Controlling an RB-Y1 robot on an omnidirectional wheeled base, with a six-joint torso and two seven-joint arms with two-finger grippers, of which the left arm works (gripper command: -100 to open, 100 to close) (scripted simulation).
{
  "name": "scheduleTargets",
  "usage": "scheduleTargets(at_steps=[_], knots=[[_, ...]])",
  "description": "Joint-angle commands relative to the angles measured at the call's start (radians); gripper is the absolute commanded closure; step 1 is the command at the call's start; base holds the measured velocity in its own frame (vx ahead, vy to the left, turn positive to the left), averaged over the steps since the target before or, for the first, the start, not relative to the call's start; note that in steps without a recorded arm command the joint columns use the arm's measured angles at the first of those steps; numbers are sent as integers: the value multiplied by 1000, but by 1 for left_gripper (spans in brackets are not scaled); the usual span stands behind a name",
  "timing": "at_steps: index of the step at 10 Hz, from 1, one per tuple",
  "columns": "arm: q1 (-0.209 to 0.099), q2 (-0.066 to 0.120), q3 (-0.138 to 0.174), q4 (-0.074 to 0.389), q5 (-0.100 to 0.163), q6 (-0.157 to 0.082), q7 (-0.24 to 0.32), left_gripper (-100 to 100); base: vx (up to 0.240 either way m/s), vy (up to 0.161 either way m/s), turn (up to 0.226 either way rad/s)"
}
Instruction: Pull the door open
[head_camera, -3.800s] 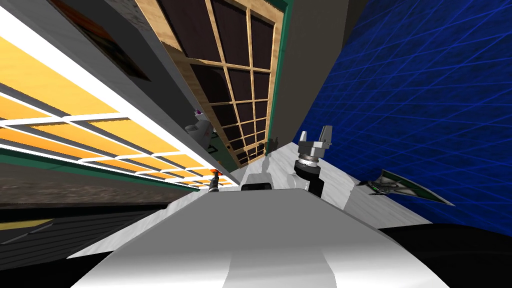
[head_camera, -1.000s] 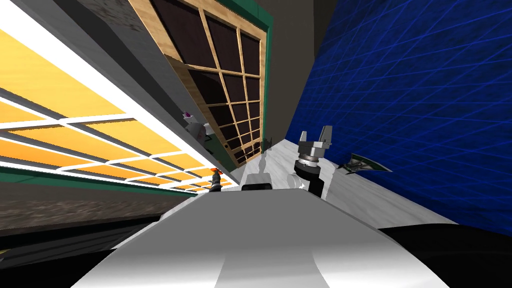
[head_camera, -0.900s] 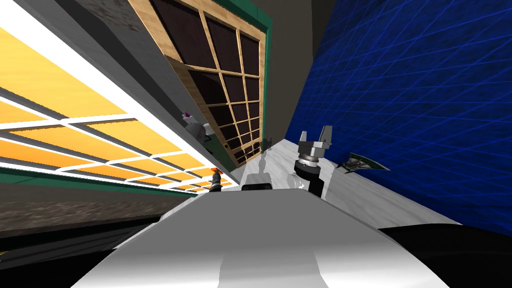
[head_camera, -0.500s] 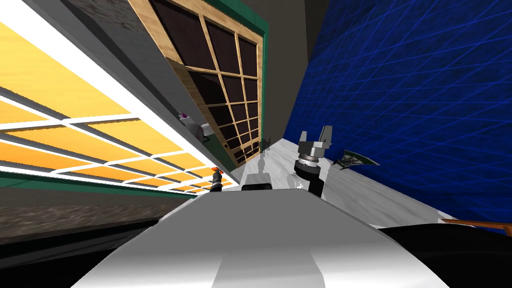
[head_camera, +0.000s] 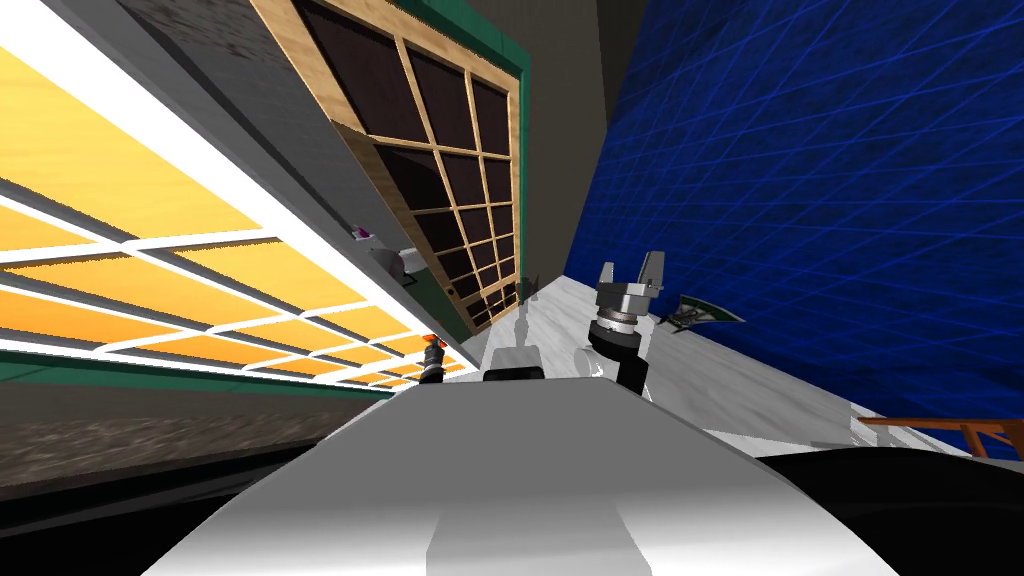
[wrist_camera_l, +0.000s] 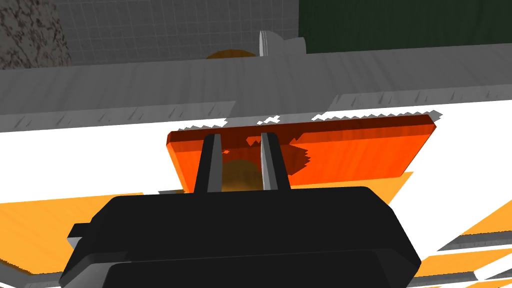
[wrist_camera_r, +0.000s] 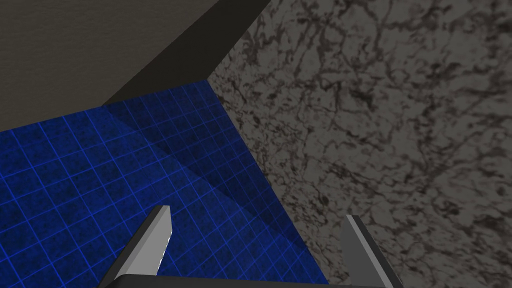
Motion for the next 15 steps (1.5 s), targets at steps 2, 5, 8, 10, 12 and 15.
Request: scheduleTargets(at_steps=[2, 5, 8, 10, 12, 15], knots=[[20, 15, 16, -14, 17, 29, 20, 100, -24, 18, -17], [17, 19, 4, -5, 30, 28, 61, 100, -31, 6, -42], [14, 24, -8, -15, 44, 28, 102, 100, -13, 19, -25], [14, 24, -8, -15, 44, 28, 102, 100, -39, 13, -20], [11, 28, -20, -15, 58, 27, 143, 100, -43, 5, -70], [11, 28, -20, -15, 58, 27, 143, 100, -10, 6, 4]])
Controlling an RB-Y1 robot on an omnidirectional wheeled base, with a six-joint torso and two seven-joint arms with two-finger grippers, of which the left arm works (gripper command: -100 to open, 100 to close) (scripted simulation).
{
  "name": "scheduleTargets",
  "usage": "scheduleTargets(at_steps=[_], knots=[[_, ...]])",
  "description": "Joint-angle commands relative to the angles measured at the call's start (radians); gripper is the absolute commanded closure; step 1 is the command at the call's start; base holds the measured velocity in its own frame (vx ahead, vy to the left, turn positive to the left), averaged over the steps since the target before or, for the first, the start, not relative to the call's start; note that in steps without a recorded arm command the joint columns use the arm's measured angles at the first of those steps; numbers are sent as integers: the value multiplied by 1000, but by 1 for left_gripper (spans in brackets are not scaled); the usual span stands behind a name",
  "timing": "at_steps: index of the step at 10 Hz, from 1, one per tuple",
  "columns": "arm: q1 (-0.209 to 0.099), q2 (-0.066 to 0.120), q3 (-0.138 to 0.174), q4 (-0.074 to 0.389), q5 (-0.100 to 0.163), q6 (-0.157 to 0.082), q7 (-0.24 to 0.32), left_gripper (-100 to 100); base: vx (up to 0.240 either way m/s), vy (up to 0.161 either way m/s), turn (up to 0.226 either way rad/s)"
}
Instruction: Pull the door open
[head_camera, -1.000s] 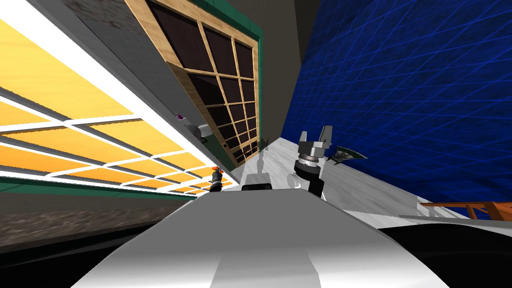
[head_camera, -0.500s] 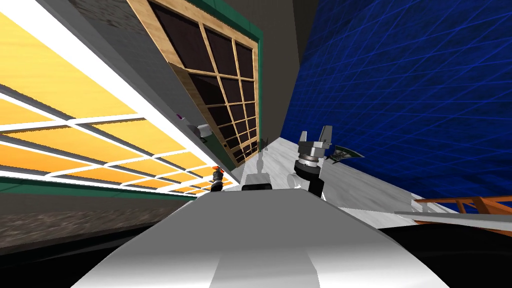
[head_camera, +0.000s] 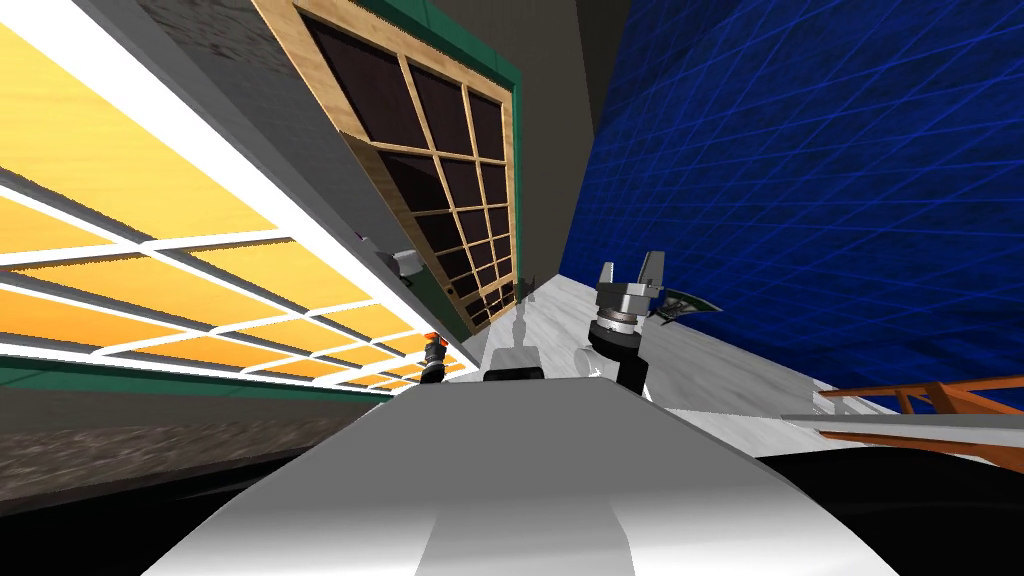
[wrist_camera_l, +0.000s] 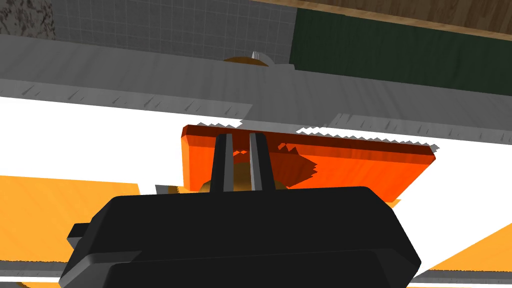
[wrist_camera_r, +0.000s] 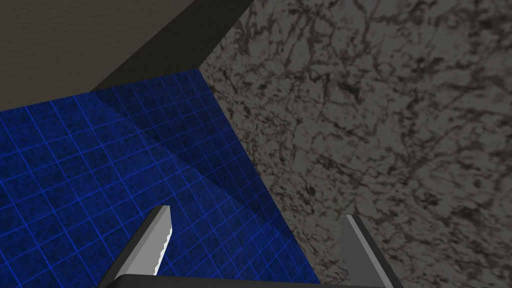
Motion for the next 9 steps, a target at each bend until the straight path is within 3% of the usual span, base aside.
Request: scheduleTargets(at_steps=[1, 3, 5, 6, 7, 9], knots=[[49, 9, 22, -50, 11, 49, -8, 100, 7, -4, -9], [49, 9, 22, -56, 11, 49, -8, 100, -4, 3, 5], [43, 18, -3, -56, 39, 48, 59, 100, -72, 27, -108], [43, 18, -3, -71, 39, 48, 75, 100, -76, 40, -59], [42, -6, -31, -116, 44, 56, 95, -100, -72, -1, -124], [41, -6, -41, -121, 62, 56, 135, -100, -74, 0, -91]])
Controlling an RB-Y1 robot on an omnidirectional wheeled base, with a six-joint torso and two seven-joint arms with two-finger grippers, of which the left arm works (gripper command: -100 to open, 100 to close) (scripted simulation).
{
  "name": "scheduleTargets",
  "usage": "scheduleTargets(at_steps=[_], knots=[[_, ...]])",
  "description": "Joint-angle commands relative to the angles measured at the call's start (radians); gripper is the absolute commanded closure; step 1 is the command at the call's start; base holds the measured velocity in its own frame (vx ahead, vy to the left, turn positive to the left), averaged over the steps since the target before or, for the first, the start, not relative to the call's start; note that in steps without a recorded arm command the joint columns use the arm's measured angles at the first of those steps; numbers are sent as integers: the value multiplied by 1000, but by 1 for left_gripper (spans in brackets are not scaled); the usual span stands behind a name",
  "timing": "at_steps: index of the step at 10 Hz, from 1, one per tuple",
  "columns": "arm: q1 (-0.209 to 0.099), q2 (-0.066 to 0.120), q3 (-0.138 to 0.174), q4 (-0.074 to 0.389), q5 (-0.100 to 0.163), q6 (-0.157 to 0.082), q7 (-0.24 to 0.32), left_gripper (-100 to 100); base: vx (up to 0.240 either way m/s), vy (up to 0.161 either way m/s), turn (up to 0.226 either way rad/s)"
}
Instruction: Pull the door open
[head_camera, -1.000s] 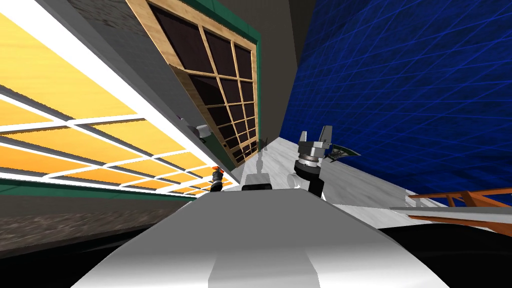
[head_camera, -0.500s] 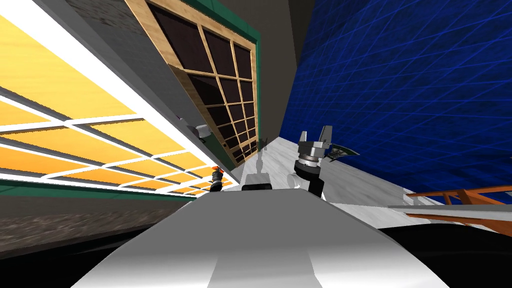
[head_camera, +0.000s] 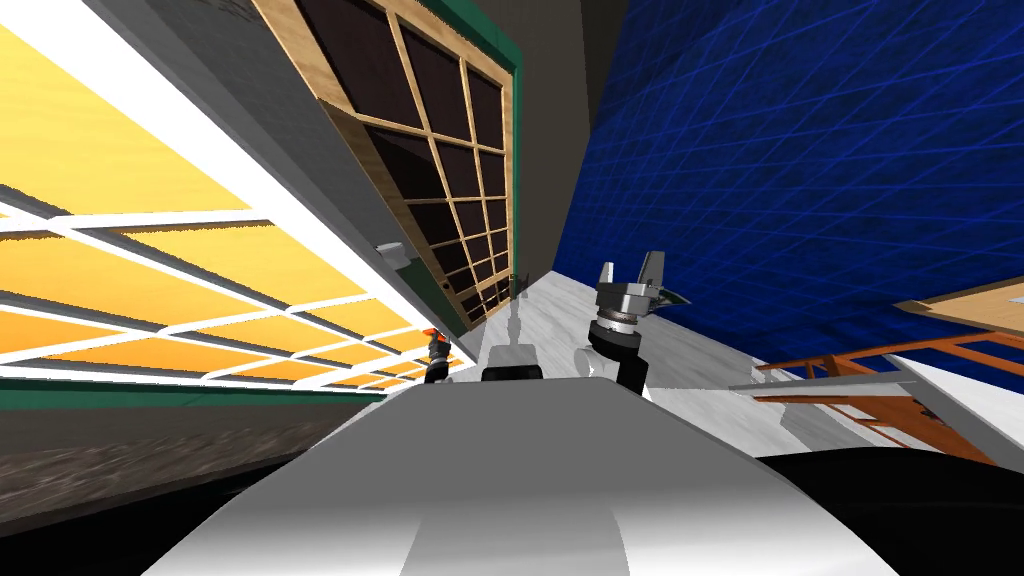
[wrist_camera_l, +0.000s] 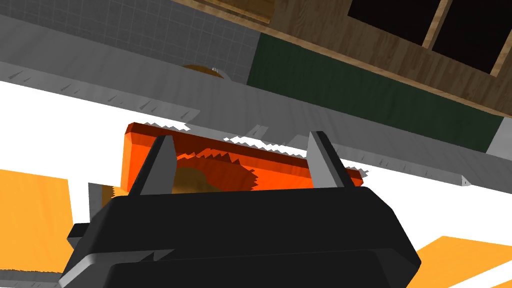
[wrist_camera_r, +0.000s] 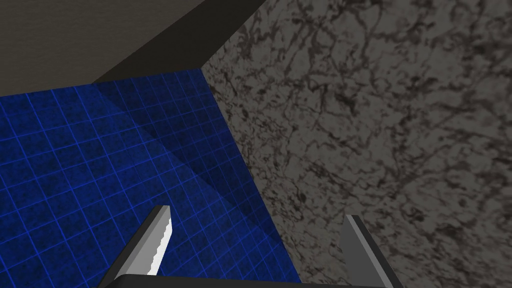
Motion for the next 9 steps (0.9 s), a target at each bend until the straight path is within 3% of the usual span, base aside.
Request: scheduleTargets(at_steps=[1, 5, 9], knots=[[9, 15, 7, -20, 23, -1, 40, -100, -53, 18, -42], [7, 12, -23, -35, 76, -1, 153, -100, -87, 31, -71], [6, 10, -41, -44, 107, -1, 231, -100, -72, 43, -17]])
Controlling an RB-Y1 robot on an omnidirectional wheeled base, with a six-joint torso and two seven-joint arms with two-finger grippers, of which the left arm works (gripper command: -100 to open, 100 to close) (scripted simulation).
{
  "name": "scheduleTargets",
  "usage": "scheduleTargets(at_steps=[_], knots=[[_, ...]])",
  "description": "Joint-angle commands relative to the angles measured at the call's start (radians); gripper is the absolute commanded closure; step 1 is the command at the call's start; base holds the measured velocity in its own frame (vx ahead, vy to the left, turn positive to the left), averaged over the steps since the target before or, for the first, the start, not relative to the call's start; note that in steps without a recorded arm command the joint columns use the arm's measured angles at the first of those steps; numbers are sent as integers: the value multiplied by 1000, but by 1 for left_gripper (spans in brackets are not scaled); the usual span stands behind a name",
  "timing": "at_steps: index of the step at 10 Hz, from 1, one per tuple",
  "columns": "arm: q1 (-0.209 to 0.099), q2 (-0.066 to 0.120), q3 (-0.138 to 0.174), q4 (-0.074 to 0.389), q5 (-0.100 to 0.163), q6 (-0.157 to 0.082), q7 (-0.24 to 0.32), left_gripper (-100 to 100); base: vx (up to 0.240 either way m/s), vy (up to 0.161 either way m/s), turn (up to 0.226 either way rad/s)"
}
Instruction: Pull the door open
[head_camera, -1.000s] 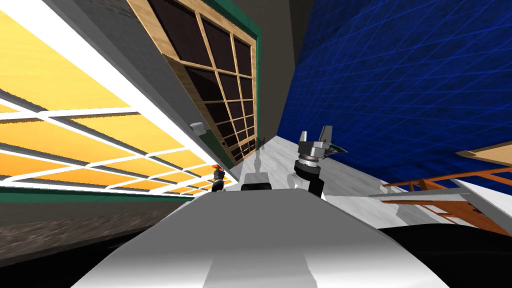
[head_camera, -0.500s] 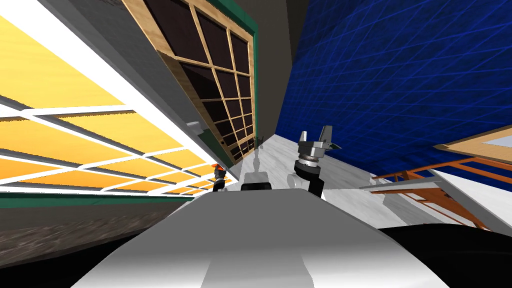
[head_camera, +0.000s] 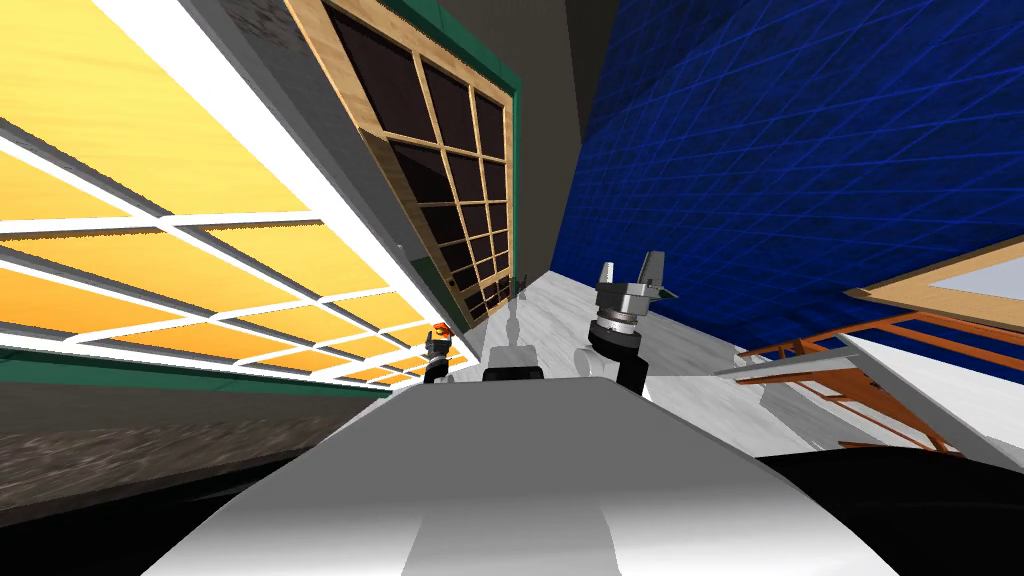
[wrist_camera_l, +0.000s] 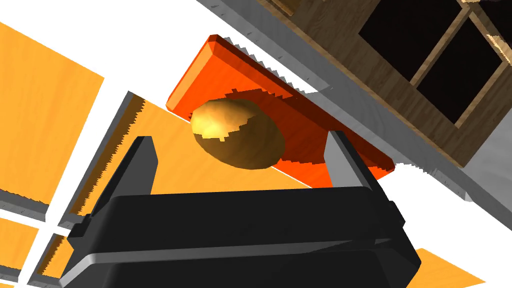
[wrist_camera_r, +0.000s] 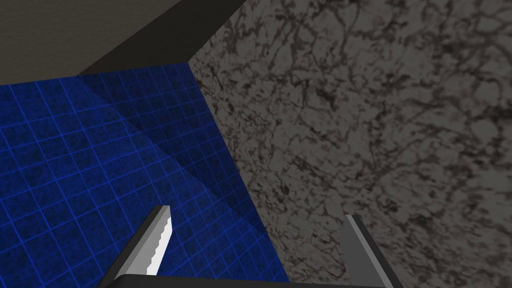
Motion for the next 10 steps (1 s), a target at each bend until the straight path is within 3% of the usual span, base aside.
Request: scheduleTargets(at_steps=[1, 10], knots=[[-1, 0, -11, -5, 19, 0, 49, -100, -55, 38, -58], [-5, -6, -68, -34, 121, 1, 278, -100, -66, 21, -60]])
